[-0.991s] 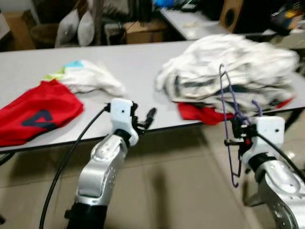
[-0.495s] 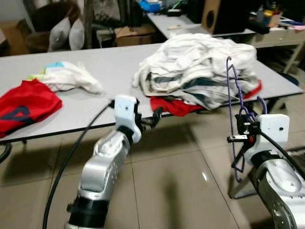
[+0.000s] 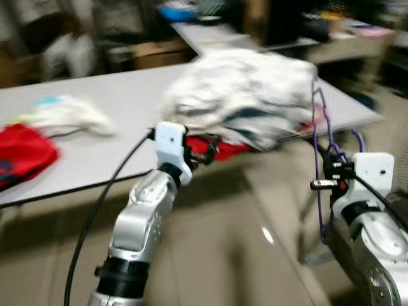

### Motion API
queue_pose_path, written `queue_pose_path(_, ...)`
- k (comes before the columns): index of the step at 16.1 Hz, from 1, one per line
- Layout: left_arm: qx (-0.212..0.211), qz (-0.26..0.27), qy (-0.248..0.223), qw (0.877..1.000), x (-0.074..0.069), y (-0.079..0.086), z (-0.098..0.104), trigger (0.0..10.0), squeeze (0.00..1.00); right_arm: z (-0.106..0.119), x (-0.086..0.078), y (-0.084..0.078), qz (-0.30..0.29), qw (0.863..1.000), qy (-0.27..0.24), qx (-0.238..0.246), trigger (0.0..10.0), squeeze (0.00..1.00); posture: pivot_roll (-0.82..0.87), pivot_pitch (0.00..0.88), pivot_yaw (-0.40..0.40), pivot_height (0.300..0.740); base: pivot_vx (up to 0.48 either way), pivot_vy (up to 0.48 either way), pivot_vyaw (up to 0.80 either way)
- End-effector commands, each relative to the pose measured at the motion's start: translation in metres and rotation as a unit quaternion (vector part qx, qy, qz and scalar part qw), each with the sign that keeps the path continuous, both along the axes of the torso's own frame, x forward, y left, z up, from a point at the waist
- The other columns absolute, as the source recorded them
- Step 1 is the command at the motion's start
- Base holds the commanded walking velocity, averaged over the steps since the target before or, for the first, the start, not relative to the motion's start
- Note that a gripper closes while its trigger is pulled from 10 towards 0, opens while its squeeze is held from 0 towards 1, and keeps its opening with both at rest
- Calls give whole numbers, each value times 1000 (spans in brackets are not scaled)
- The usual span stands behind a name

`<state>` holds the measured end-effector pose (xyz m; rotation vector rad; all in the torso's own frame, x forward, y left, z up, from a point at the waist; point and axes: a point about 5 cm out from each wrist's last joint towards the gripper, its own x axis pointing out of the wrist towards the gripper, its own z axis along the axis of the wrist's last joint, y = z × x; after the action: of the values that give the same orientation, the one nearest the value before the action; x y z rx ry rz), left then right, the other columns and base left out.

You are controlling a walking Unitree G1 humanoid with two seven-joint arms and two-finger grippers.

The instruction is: Hang hanger

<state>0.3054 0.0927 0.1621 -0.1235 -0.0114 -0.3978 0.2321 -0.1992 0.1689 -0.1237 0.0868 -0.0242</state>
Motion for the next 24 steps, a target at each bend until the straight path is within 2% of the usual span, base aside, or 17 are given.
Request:
queue_pose_path(1,4,22,10,1000,3,6,-4,10000,1000,3,-1,2,7,1000,-8,-1,10000,0,-93,0,12,740,431,0,0)
queue_pose_path(6,-6,12,5,1000,8,-2,-4,10000,1000,6,-8,-3,6,1000,-5,-9,10000,0,-149,14,19,740,435,0,0)
queue_pose_path(8,-10,-5,-4,1000,14,-14,-1,10000,1000,16,-19,-13,-12,1000,-14,-18,10000,0,-183,45,0,740,433,0,-800)
queue_pose_path(11,2,-16,-36,999,16,-21,12,10000,1000,20,-23,-15,-9,999,-22,-24,10000,0,-182,56,-2,740,435,0,-800)
queue_pose_path(13,12,18,-72,997,18,-10,24,10000,1000,23,-22,-9,13,999,-35,-17,10000,0,-157,53,7,740,428,0,0)
queue_pose_path(15,17,67,-95,993,19,9,33,10000,1000,24,-18,2,46,998,-49,5,10000,0,-131,43,11,740,405,0,0)
queue_pose_path(17,33,87,-118,989,18,21,36,10000,1000,22,-15,15,83,995,-57,16,10000,0,-86,26,15,740,0,0,0)
queue_pose_path(20,26,101,-159,982,11,33,53,10000,1000,24,-9,27,115,990,-78,39,10000,0,-46,11,15,740,0,0,0)
queue_pose_path(22,54,91,-115,988,11,44,40,10000,1000,18,-5,38,126,988,-78,49,10000,0,38,0,16,740,0,0,0)
queue_pose_path(23,82,75,-104,988,11,46,35,10000,1000,11,-4,41,124,988,-72,54,10000,0,58,0,-1,740,0,0,0)
queue_pose_path(24,86,74,-102,988,11,47,35,10000,1000,10,-3,42,124,988,-71,56,10000,0,58,0,-1,740,0,0,0)
